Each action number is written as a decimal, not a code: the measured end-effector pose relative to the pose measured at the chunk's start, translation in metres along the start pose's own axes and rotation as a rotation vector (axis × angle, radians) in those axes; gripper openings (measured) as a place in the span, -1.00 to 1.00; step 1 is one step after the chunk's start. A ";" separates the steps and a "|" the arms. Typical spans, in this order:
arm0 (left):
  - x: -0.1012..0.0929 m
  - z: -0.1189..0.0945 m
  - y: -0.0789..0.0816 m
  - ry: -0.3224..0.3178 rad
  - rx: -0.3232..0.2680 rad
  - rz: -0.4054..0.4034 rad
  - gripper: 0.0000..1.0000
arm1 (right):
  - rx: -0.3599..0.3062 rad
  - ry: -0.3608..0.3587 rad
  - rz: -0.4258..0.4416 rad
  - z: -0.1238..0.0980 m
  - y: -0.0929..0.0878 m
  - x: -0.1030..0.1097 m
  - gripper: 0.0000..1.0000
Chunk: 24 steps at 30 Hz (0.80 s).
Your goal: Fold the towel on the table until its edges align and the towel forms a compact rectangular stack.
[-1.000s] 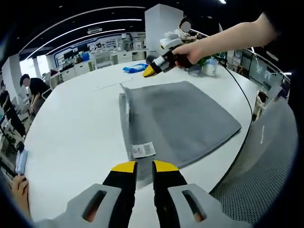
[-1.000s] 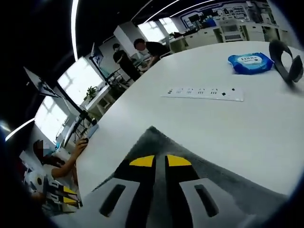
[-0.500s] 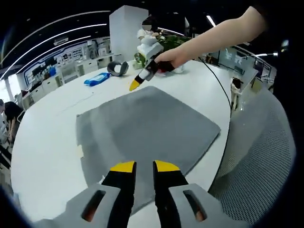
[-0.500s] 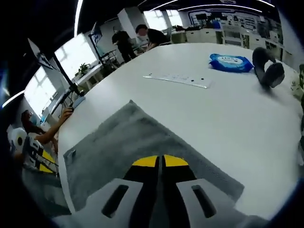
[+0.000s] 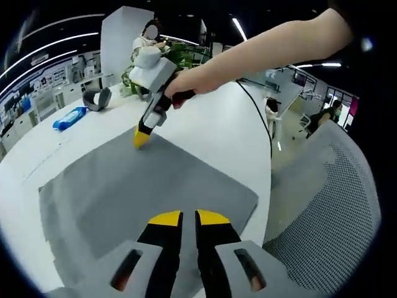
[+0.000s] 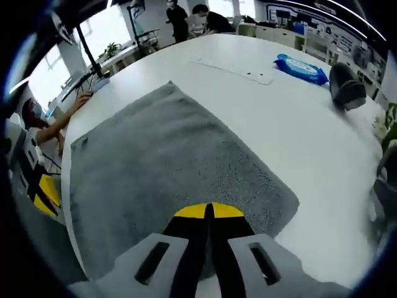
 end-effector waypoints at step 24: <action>-0.034 0.037 -0.034 0.063 0.222 0.348 -0.96 | 0.430 -0.184 -0.767 0.017 0.015 0.030 -1.00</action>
Point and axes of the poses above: the point that each gripper's makers call its tool centre point, and the gripper's own axes: z roughly forward along the fingers, x roughly to its left, y roughly out of its top, the point moved 8 cm from there along -z, roughly backward along the fingers, and after that the axes turned 2 degrees about x, right-handed, at the moved point
